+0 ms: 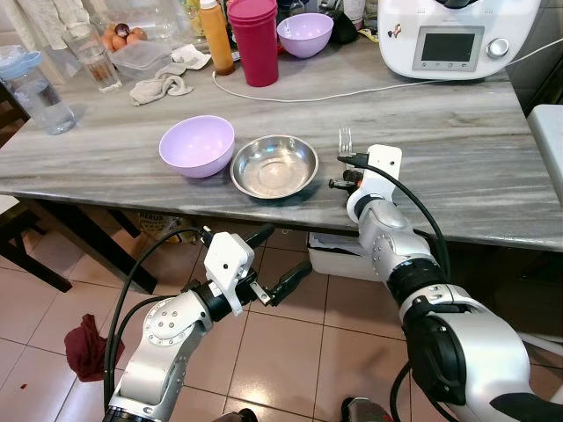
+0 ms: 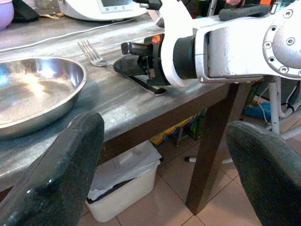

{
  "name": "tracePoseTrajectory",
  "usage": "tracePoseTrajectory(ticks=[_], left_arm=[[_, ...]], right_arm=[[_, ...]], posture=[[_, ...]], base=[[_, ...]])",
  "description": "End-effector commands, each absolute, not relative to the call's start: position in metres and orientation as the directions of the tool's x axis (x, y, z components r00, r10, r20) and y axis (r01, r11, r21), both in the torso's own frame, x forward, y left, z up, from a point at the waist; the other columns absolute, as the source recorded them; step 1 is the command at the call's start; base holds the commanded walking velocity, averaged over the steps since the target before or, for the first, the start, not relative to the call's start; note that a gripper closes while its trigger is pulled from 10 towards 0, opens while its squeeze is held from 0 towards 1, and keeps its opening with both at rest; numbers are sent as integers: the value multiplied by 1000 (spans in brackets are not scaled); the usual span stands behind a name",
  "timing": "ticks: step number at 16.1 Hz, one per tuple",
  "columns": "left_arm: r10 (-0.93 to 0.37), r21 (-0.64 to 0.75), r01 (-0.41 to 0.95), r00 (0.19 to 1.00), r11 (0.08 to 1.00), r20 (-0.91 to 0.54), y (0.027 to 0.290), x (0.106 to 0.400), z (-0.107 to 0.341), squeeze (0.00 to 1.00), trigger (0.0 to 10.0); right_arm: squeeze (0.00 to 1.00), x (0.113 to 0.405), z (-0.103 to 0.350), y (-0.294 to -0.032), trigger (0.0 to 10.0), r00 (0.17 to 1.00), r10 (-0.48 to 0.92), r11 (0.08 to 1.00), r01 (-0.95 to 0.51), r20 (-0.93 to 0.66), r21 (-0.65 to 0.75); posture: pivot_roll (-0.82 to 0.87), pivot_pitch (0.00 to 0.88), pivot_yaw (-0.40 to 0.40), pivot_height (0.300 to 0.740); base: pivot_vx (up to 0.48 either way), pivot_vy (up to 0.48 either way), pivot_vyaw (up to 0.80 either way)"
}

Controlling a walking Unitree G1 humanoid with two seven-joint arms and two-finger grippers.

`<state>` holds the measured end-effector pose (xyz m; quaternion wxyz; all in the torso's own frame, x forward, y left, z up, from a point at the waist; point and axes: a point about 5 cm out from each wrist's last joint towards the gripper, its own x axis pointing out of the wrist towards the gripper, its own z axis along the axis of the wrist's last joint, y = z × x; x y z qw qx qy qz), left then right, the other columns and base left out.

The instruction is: Setting the table

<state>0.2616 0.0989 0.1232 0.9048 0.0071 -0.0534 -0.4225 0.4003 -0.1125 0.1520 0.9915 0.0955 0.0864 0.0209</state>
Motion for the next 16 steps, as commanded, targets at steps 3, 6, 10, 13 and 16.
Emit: tracePoseTrajectory(ticks=[3,6,10,13,16], left_arm=[[-755,65,752,651,656,79,104,260,123,0,10000],[-754,63,752,652,657,78,104,259,122,0,10000],[-752,57,750,654,659,79,103,258,122,0,10000],[-750,64,748,656,661,83,103,258,122,0,10000],[-739,69,736,667,673,94,104,261,122,0,10000]], right_arm=[[0,403,158,-104,0,986,56,974,-18,-160,227],[0,405,165,-104,0,990,46,974,-14,-134,227],[878,406,166,-104,7490,991,46,974,-16,-125,226],[1000,406,169,-104,10000,994,42,979,-22,-96,200],[1000,407,188,-103,10000,998,45,995,-49,42,90]], posture=[[-134,170,129,740],[-129,169,126,740],[-130,172,124,740],[-133,171,124,740],[-139,168,121,740]], base=[[0,0,0],[0,0,0],[0,0,0],[0,0,0],[0,0,0]])
